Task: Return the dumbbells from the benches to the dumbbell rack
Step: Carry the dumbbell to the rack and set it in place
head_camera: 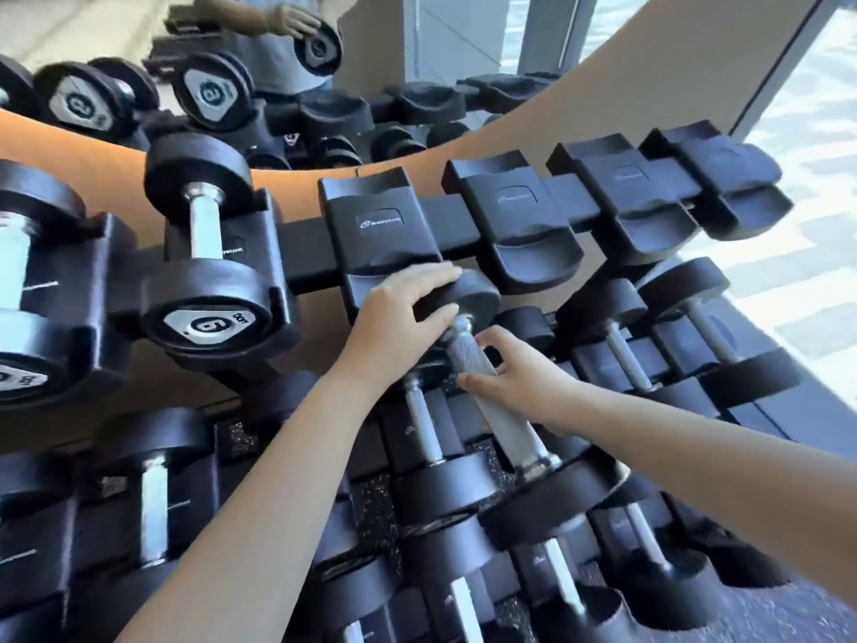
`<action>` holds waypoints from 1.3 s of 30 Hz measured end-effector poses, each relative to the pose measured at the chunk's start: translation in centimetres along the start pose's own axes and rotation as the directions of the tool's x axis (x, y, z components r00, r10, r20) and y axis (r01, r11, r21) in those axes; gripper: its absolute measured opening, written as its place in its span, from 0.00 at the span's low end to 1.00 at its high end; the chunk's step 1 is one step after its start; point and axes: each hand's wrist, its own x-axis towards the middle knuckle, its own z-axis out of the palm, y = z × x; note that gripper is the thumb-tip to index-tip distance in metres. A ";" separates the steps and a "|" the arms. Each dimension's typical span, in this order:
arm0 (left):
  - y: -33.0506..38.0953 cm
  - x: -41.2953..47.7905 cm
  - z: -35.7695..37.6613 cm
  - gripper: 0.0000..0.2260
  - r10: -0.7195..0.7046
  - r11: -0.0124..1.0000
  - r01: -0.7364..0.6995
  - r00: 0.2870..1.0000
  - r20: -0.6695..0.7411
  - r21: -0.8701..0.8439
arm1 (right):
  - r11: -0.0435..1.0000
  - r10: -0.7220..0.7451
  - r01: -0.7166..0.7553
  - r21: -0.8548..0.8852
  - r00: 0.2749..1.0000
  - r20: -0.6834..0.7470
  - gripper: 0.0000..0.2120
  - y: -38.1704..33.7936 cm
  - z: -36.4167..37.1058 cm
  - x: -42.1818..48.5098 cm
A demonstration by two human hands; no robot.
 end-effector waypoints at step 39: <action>-11.7 6.0 -2.7 0.22 0.061 0.868 -0.012 0.995 -0.083 0.497 | 0.997 -0.025 0.048 0.064 0.948 -0.318 0.23 -12.2 -1.5 25.1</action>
